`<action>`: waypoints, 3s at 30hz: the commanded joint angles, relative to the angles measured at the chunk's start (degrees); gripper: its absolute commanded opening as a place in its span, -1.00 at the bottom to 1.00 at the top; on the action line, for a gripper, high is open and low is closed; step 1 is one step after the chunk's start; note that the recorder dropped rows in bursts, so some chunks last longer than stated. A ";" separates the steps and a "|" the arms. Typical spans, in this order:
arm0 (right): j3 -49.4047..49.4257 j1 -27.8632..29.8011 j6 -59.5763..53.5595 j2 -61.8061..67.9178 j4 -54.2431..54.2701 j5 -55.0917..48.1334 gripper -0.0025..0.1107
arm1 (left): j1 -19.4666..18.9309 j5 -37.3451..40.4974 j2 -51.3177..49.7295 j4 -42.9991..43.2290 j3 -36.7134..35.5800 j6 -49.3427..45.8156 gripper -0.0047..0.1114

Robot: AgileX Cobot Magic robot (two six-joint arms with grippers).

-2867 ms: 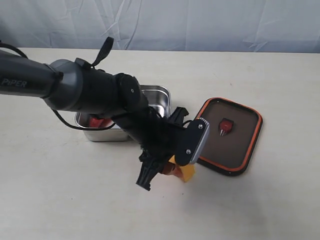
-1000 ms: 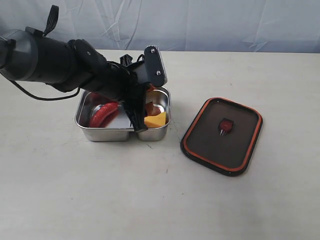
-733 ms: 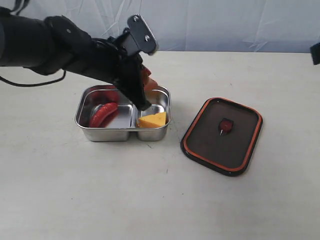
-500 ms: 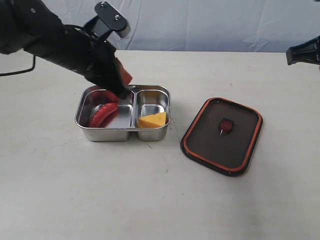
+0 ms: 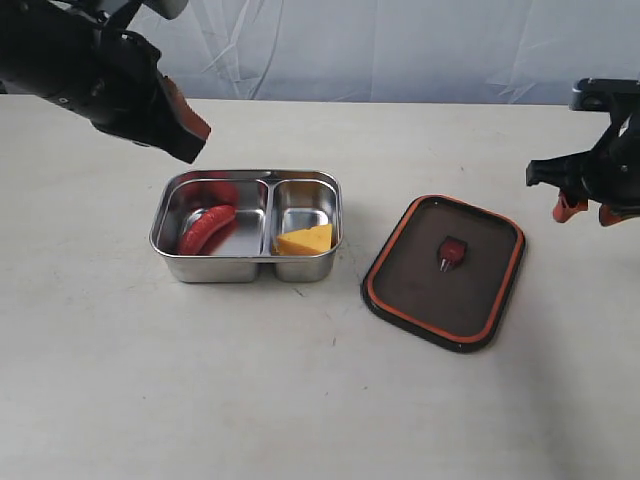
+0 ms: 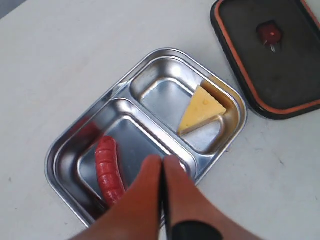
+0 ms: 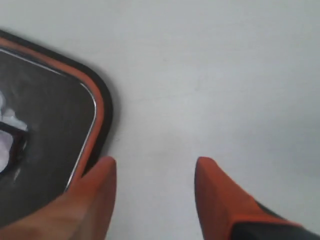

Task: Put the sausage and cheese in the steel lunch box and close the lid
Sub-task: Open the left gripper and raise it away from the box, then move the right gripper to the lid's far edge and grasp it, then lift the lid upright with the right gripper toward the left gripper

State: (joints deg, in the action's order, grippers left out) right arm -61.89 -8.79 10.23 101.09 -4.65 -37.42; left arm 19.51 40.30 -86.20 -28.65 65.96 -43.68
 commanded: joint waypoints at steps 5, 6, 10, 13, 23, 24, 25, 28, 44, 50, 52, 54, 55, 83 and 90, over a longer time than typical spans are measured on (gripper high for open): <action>-0.28 0.15 -2.60 5.79 5.56 7.32 -0.09 | -0.05 3.41 0.82 -1.27 0.18 0.71 -0.92; -0.28 0.13 -3.40 6.11 6.63 8.01 -0.09 | -0.05 3.41 0.82 -1.27 0.18 0.71 -0.92; -0.28 0.05 -5.96 7.17 11.40 10.31 -0.09 | -0.05 3.41 0.82 -1.27 0.18 1.28 -0.92; -1.21 0.05 -8.88 8.51 15.15 10.66 -0.09 | -0.05 3.00 0.82 -1.27 0.18 1.30 -0.92; -7.52 0.00 -10.98 14.28 16.80 6.20 -0.09 | -0.05 3.00 0.82 -1.27 0.18 1.30 -0.92; -7.98 0.00 -10.98 14.62 16.80 5.70 -0.09 | -0.05 3.00 0.82 -1.27 0.18 1.30 -0.92; -8.47 -0.12 -11.14 15.09 16.80 5.04 -0.09 | -0.05 3.00 0.82 -1.27 0.18 1.30 -0.92; -9.42 -0.90 -13.05 16.40 16.75 3.43 -0.09 | -0.05 3.00 0.82 -1.27 0.18 1.30 -0.92; -9.42 -2.69 -13.19 18.67 16.60 2.94 -0.97 | -0.05 3.52 0.82 -1.27 0.18 1.53 -0.92; -9.42 -2.69 -13.19 17.88 13.29 -0.21 -0.97 | -0.05 6.53 0.82 -7.19 0.18 2.71 -0.92; -9.42 -2.69 -13.73 16.80 11.42 -1.44 -0.97 | -0.05 8.02 0.82 -9.58 0.18 2.62 -0.92; -9.42 -2.69 -14.93 15.58 11.16 -1.99 -0.97 | -0.05 8.81 0.82 -12.02 0.18 2.20 -0.90; -9.42 -2.69 -15.38 14.83 11.16 -1.99 -0.97 | -0.05 9.09 0.82 -13.33 0.18 1.85 -0.86; -9.42 -2.69 -48.13 -3.86 52.40 -7.87 -0.97 | -5.08 21.40 -4.86 -45.37 0.18 -2.69 0.00; -9.42 -2.69 -49.67 -3.86 55.67 -8.82 -0.97 | -4.94 22.96 -8.12 -50.42 0.18 -6.67 0.00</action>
State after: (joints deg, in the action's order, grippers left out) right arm -71.23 -11.61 -38.94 97.83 50.02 -45.88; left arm 14.31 62.10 -93.39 -77.04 65.96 -48.91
